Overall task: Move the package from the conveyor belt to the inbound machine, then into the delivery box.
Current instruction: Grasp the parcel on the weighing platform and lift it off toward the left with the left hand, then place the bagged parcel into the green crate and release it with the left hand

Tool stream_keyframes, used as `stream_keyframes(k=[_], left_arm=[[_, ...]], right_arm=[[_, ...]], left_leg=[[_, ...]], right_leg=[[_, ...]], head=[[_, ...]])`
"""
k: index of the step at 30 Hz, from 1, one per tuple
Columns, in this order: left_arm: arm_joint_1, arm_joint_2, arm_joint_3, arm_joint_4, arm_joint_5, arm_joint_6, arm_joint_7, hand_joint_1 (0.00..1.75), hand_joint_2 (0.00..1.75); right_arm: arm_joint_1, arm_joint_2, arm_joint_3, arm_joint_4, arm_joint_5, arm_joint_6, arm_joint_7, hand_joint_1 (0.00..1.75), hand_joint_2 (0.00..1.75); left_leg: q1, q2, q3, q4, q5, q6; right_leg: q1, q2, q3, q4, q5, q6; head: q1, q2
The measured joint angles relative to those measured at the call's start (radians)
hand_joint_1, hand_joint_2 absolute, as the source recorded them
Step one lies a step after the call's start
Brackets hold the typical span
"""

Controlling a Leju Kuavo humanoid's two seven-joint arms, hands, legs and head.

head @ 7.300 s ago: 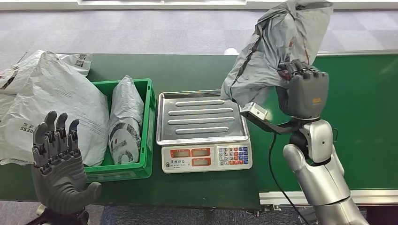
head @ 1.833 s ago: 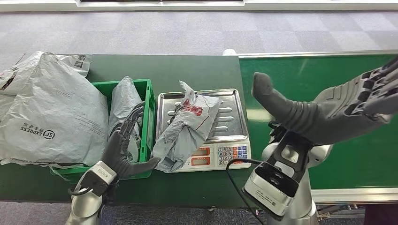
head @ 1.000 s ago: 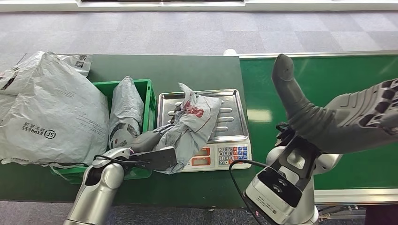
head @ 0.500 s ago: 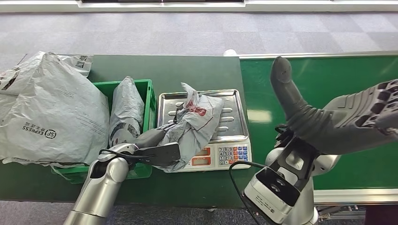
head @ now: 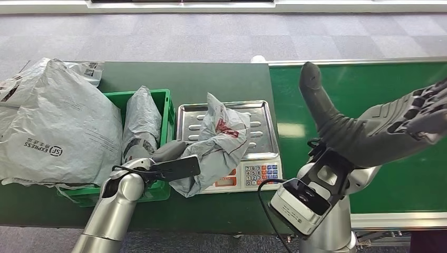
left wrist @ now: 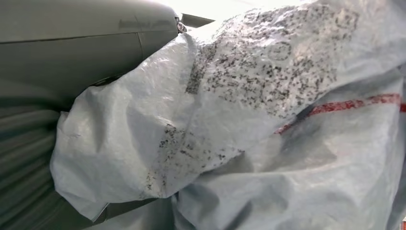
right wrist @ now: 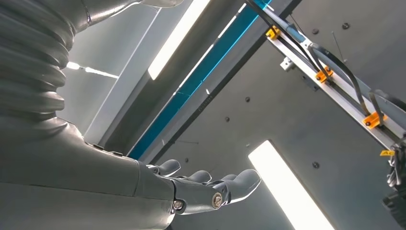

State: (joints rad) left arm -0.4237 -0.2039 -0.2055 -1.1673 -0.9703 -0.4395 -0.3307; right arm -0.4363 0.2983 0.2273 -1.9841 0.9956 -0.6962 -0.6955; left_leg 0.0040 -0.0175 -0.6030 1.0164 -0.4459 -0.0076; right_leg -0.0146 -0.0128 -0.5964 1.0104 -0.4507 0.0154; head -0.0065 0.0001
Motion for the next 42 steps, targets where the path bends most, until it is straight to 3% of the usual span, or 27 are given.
stream_keyframes(k=[9,14,22,32,42], left_arm=[[0.019,-0.038,0.098,-0.035,0.001,-0.002,-0.085,1.75,1.75],[0.032,-0.085,0.248,-0.126,-0.089,-0.115,-0.198,1.75,1.75],[0.027,-0.109,0.406,-0.247,-0.168,-0.156,-0.224,1.75,1.75],[-0.212,-0.109,0.714,-0.321,-0.256,-0.156,-0.363,1.75,1.75],[-0.259,-0.106,0.799,-0.379,-0.260,-0.156,-0.367,1.75,1.75]], right_arm=[[0.000,0.004,-0.003,0.026,0.001,0.000,0.000,0.00,1.75],[-0.001,0.005,-0.003,0.038,-0.006,0.000,0.000,0.00,1.75],[-0.003,0.006,-0.003,0.050,-0.013,0.000,0.000,0.00,1.75],[-0.012,0.008,-0.003,0.069,-0.017,0.000,0.000,0.00,1.75],[-0.011,0.008,-0.003,0.070,-0.011,0.000,0.000,0.00,1.75]], left_leg=[[0.000,0.000,0.000,0.000,0.000,0.000],[0.000,0.000,0.000,0.000,0.000,0.000],[0.001,-0.001,-0.001,0.000,0.000,0.000],[0.001,-0.003,-0.001,0.000,0.002,-0.002],[0.001,-0.004,-0.002,0.000,0.002,-0.002]], right_leg=[[0.000,0.000,0.000,0.000,0.000,0.000],[0.000,0.000,0.000,0.000,0.000,0.000],[0.000,0.000,0.000,0.000,0.000,0.000],[0.001,-0.002,0.000,0.001,0.001,-0.001],[0.001,-0.002,-0.001,0.001,0.000,-0.001]], head=[[0.000,0.000],[0.000,0.000],[0.000,0.000],[0.000,0.000],[0.000,0.000]])
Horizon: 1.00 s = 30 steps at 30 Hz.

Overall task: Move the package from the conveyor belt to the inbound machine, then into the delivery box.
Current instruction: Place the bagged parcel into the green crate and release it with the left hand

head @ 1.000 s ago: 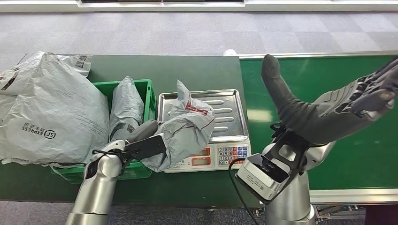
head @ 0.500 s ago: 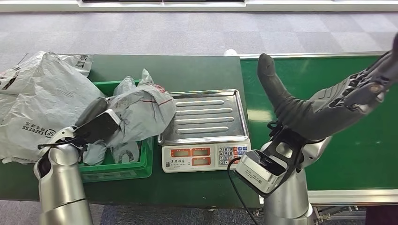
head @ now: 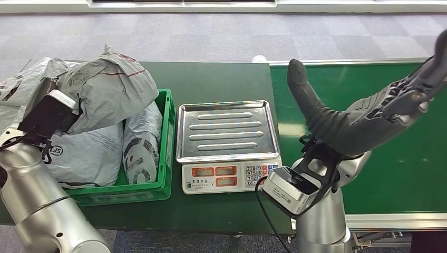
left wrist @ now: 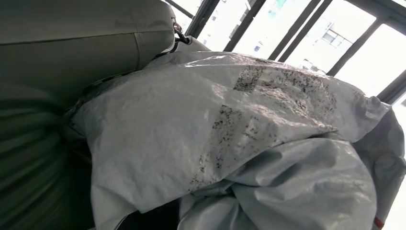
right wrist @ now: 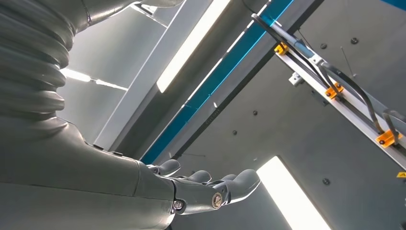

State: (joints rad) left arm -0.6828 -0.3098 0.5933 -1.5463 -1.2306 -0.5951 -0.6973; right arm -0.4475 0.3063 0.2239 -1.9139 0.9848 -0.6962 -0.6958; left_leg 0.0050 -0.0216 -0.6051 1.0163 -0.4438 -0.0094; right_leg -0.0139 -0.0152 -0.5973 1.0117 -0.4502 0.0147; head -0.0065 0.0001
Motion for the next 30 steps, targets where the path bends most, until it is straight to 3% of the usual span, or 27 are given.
stream_keyframes(k=[4,6,8,10,14,16,22,30], left_arm=[[-0.007,0.001,0.020,-0.016,-0.042,0.000,0.008,1.75,1.75],[-0.012,0.001,0.031,-0.019,-0.077,0.000,0.020,0.88,1.75],[-0.015,0.002,0.038,-0.018,-0.111,0.000,0.042,0.00,0.87],[-0.019,0.010,0.039,-0.002,-0.180,0.000,0.116,0.00,0.00],[0.002,0.088,-0.040,0.096,-0.298,0.000,0.492,0.00,0.00],[0.018,0.135,-0.120,0.125,-0.300,0.000,0.615,0.00,0.00],[0.036,0.205,-0.261,0.151,-0.299,0.000,0.673,0.00,0.00],[0.042,0.219,-0.310,0.145,-0.299,0.000,0.684,0.00,0.00]], right_arm=[[0.000,0.000,0.000,0.002,-0.001,0.000,0.000,0.00,1.75],[-0.001,0.000,0.000,0.003,0.000,0.000,0.000,0.00,1.75],[-0.001,0.000,0.000,0.003,0.002,0.000,0.000,0.00,1.75],[-0.002,0.000,0.000,0.004,0.006,0.000,0.000,0.00,1.75],[-0.006,0.004,-0.001,0.008,0.014,0.000,0.000,0.00,1.75],[-0.006,0.007,-0.003,0.009,0.019,0.000,0.000,0.00,1.75],[-0.007,0.013,-0.009,0.016,0.025,0.000,0.000,0.00,1.75],[-0.006,0.014,-0.013,0.021,0.032,0.000,0.000,0.00,1.75]], left_leg=[[0.000,0.000,0.000,0.000,0.000,0.000],[0.000,0.000,0.000,0.000,0.000,0.000],[0.000,0.000,0.000,0.000,0.000,0.000],[0.000,-0.001,0.001,0.000,0.000,0.000],[0.000,0.002,0.001,0.000,0.001,-0.001],[0.000,0.002,0.001,0.000,0.001,-0.002],[0.001,0.001,0.001,0.000,0.002,-0.002],[0.000,0.002,0.001,0.000,0.002,-0.002]], right_leg=[[0.000,0.000,0.000,0.000,0.000,0.000],[0.000,0.000,0.000,0.000,0.000,0.000],[0.000,0.000,0.000,0.000,0.000,0.000],[0.000,-0.001,0.000,0.000,0.000,0.000],[0.001,0.001,-0.001,0.000,0.002,-0.002],[0.003,0.001,-0.002,0.000,0.002,-0.003],[0.002,0.000,-0.001,0.000,0.002,-0.004],[0.002,0.001,-0.001,0.000,0.002,-0.003]], head=[[0.000,0.000],[0.000,0.000],[0.000,0.000],[0.000,0.000],[0.000,0.000],[0.000,0.000],[0.000,0.000],[0.000,0.000]])
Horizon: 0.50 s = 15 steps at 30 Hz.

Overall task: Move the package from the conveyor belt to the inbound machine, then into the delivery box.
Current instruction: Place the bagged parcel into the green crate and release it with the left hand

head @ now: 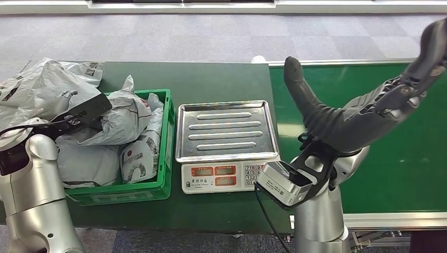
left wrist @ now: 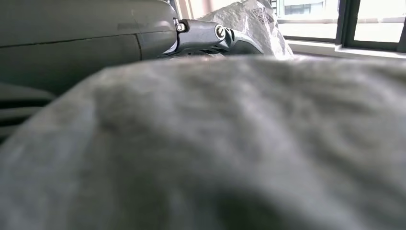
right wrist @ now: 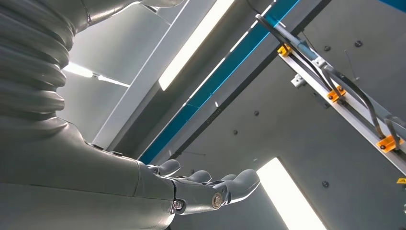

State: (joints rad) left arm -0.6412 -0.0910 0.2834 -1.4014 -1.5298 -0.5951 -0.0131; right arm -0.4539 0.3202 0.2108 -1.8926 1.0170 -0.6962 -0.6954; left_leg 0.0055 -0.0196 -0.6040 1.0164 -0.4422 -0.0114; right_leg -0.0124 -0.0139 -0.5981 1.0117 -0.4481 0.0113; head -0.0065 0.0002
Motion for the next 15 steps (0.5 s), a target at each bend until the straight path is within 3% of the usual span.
stream_keyframes(k=[2,4,8,9,11,15], left_arm=[[0.005,-0.002,-0.005,-0.019,0.011,0.000,-0.023,0.00,0.00],[0.007,-0.022,0.010,-0.069,0.082,0.000,-0.134,0.00,0.00],[-0.034,-0.109,0.164,-0.180,0.480,0.000,-0.646,0.00,0.00],[-0.040,-0.125,0.197,-0.198,0.552,0.000,-0.721,0.00,0.00],[-0.042,-0.148,0.242,-0.222,0.669,0.000,-0.754,0.00,0.00],[-0.017,-0.179,0.262,-0.306,0.952,0.000,-0.698,0.00,0.00]], right_arm=[[0.000,0.000,-0.001,0.000,0.000,0.000,0.000,0.00,1.75],[0.001,0.000,-0.002,0.000,-0.001,0.000,0.000,0.00,1.75],[0.003,0.000,-0.004,0.000,-0.006,0.000,0.000,0.00,1.75],[0.003,0.000,-0.004,0.000,-0.007,0.000,0.000,0.00,1.75],[0.004,0.000,-0.005,0.001,-0.009,0.000,0.000,0.00,1.75],[0.003,0.000,-0.005,0.003,-0.010,0.000,0.000,0.00,1.75]], left_leg=[[0.000,0.001,0.000,0.000,0.000,0.000],[0.000,0.001,-0.001,0.000,0.000,0.000],[0.001,-0.003,-0.003,0.000,0.000,0.001],[0.000,-0.002,-0.002,0.000,0.000,0.001],[-0.001,-0.001,-0.001,0.000,-0.001,0.001],[0.001,-0.002,-0.003,0.000,0.000,0.000]], right_leg=[[0.000,0.001,0.000,0.000,0.000,0.000],[0.001,0.001,-0.001,0.000,0.000,0.000],[0.000,-0.003,-0.001,0.000,0.000,0.000],[-0.001,-0.002,-0.001,0.000,0.000,0.000],[-0.001,-0.001,-0.001,0.000,-0.001,0.000],[0.002,-0.003,-0.001,0.000,-0.001,0.000]], head=[[0.000,0.000],[0.000,0.000],[0.000,0.000],[0.000,0.000],[0.000,0.000],[0.000,0.000]])
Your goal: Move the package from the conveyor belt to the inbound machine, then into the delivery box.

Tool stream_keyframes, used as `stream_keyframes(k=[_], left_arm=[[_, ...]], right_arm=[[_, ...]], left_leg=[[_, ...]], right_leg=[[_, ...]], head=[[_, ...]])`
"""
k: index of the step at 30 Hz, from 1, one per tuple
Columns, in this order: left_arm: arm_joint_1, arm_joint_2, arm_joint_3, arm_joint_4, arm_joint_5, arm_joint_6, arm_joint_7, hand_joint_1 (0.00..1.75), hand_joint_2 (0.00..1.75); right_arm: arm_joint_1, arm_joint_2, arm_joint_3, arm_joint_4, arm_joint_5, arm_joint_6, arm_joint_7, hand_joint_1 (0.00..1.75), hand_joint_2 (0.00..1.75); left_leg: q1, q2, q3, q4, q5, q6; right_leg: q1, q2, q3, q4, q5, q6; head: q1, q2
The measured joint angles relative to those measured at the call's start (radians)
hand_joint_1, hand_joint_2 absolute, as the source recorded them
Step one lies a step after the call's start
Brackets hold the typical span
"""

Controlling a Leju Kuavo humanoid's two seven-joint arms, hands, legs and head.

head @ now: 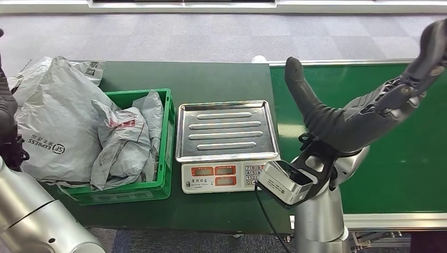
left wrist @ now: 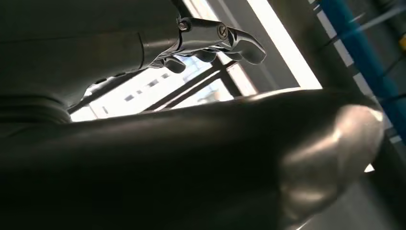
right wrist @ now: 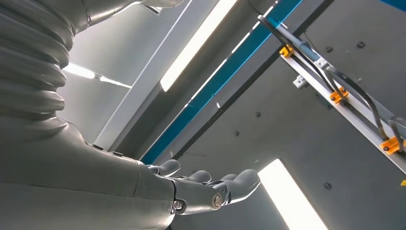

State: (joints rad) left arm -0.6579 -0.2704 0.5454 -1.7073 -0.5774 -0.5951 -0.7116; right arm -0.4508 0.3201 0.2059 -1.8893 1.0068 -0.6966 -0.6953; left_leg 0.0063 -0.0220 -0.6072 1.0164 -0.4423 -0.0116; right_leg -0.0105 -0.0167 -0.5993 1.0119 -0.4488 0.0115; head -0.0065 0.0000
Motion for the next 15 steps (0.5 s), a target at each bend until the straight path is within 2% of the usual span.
stream_keyframes(k=[2,12,14,15], left_arm=[[0.015,-0.012,0.000,-0.050,0.084,0.000,0.003,0.00,0.00],[0.085,-0.042,-0.042,-0.216,0.244,0.000,0.009,0.00,0.00],[0.109,-0.047,-0.074,-0.229,0.300,0.000,0.009,0.00,0.87],[0.116,-0.048,-0.084,-0.232,0.313,0.000,0.010,0.00,1.16]], right_arm=[[0.000,0.000,0.000,0.003,0.001,0.000,0.000,0.00,1.75],[-0.002,0.000,-0.009,0.017,0.006,0.000,0.000,0.00,1.75],[-0.002,0.000,-0.009,0.017,-0.008,0.000,0.000,0.00,1.75],[-0.002,0.000,-0.009,0.017,-0.012,0.000,0.000,0.00,1.75]], left_leg=[[0.000,0.000,0.000,0.000,0.000,0.000],[0.000,0.000,0.000,0.000,0.000,0.000],[0.000,0.000,0.000,0.000,0.000,0.000],[0.000,0.000,0.000,0.000,0.000,0.000]], right_leg=[[0.000,0.000,0.000,0.000,0.000,0.000],[0.000,0.000,0.000,0.000,0.000,0.000],[-0.001,0.000,0.000,0.000,0.000,0.000],[-0.001,0.000,0.000,0.000,0.000,0.000]], head=[[0.000,0.000],[0.000,0.000],[0.000,0.000],[0.000,0.000]])
